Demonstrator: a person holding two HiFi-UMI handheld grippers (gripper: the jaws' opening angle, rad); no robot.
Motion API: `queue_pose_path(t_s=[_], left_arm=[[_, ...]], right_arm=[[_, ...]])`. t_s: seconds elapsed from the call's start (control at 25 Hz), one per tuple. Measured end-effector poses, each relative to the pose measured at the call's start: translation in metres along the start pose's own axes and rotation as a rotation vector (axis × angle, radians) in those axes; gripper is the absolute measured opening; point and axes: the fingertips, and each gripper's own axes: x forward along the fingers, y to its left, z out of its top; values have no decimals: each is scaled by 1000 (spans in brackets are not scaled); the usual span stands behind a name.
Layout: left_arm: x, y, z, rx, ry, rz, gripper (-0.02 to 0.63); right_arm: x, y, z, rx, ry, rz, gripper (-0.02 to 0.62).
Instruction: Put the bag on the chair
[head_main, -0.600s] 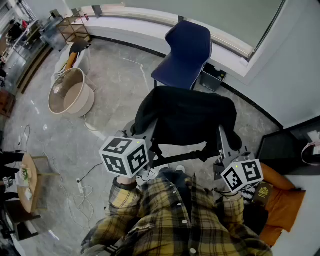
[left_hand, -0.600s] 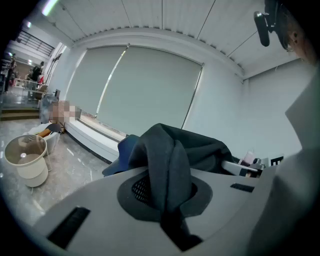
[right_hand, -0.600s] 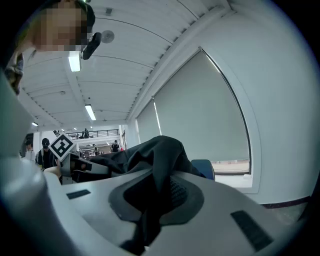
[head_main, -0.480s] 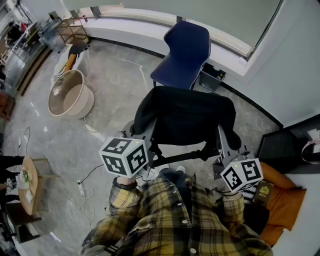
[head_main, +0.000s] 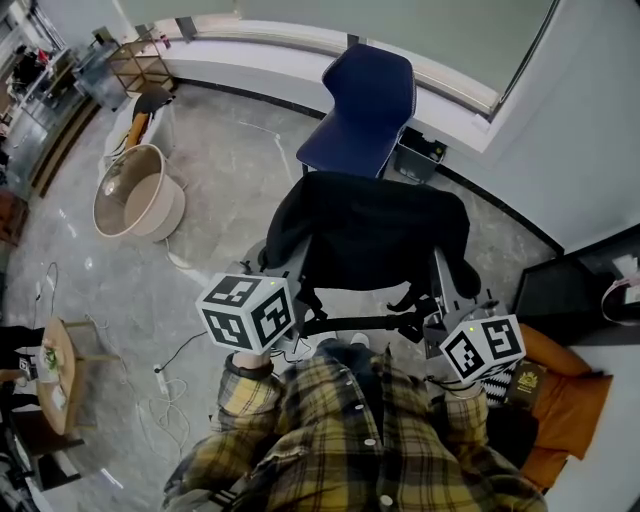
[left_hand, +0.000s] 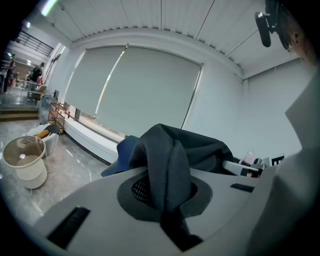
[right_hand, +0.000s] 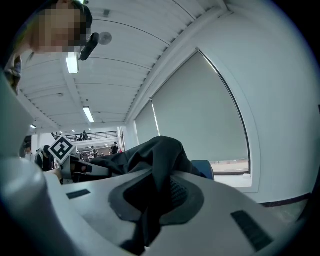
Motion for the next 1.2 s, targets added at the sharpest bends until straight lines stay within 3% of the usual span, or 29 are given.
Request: queue_pose_path(t_s=[0.72,1.2], left_arm=[[12,-35,-13,1,-21,27,38],[52,-4,0,-10,4,36,38]], right_arm=[[-23,-32,1,-4,-3,36,35],[24,-50,-4,13,25,26,35]])
